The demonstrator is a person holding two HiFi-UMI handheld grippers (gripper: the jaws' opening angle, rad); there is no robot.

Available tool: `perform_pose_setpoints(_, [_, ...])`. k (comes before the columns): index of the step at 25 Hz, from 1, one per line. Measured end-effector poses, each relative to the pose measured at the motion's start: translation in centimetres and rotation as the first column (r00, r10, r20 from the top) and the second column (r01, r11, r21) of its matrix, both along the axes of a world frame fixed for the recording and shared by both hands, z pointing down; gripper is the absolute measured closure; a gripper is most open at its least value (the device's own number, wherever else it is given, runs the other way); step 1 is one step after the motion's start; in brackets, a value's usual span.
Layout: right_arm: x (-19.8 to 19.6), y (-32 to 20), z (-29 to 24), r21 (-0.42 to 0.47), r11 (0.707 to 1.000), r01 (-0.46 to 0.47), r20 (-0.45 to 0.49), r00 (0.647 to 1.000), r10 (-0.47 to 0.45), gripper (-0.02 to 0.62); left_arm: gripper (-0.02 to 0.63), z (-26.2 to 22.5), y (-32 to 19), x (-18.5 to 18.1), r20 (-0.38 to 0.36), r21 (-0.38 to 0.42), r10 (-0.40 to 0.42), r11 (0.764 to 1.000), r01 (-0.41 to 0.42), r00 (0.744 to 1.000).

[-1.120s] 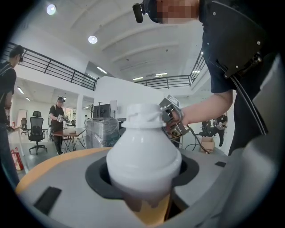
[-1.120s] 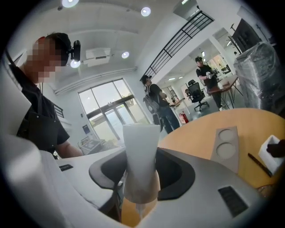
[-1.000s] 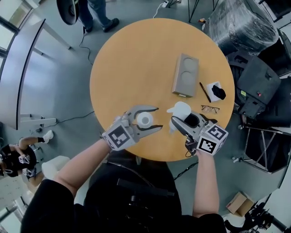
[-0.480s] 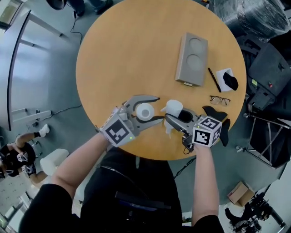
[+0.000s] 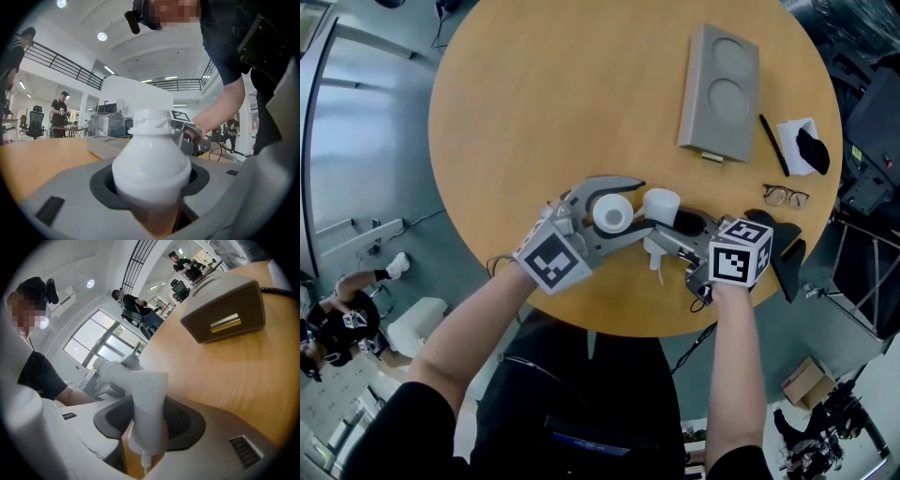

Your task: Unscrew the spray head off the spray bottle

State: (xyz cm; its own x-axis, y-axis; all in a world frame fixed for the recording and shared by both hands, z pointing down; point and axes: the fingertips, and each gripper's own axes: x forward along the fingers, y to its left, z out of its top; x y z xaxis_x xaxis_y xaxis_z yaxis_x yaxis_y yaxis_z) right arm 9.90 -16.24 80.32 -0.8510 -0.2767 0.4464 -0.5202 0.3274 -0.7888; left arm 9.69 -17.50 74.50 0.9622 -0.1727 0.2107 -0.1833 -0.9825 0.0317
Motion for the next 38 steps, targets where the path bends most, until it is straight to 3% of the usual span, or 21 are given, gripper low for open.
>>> perform_pose_setpoints(5, [-0.1,-0.4,1.5,-0.048,0.999,0.012,-0.026,1.0,-0.013,0.391,0.318,1.6,-1.1,0.1,0.003,-0.008,-0.015,1.0,0.015,1.0])
perform_pose_setpoints(11, [0.6,-0.9,2.0,-0.023,1.0,0.005,-0.12,0.993,-0.008,0.349,0.314,2.7,-1.6,-0.2,0.01,-0.009,-0.021,1.0,0.021,1.0])
perform_pose_setpoints(19, [0.8,-1.1,2.2,0.013,1.0,0.015,-0.174,0.985,-0.013,0.297,0.31,2.9,-1.8,-0.3,0.006,-0.004,0.003,1.0,-0.003,1.0])
perform_pose_setpoints(38, [0.8,-1.3,-0.3,0.071,0.997,-0.011,-0.218,0.976,0.026,0.235,0.295,-1.0,-1.3,-0.9,-0.012,0.04,0.047,0.998,-0.047,0.999])
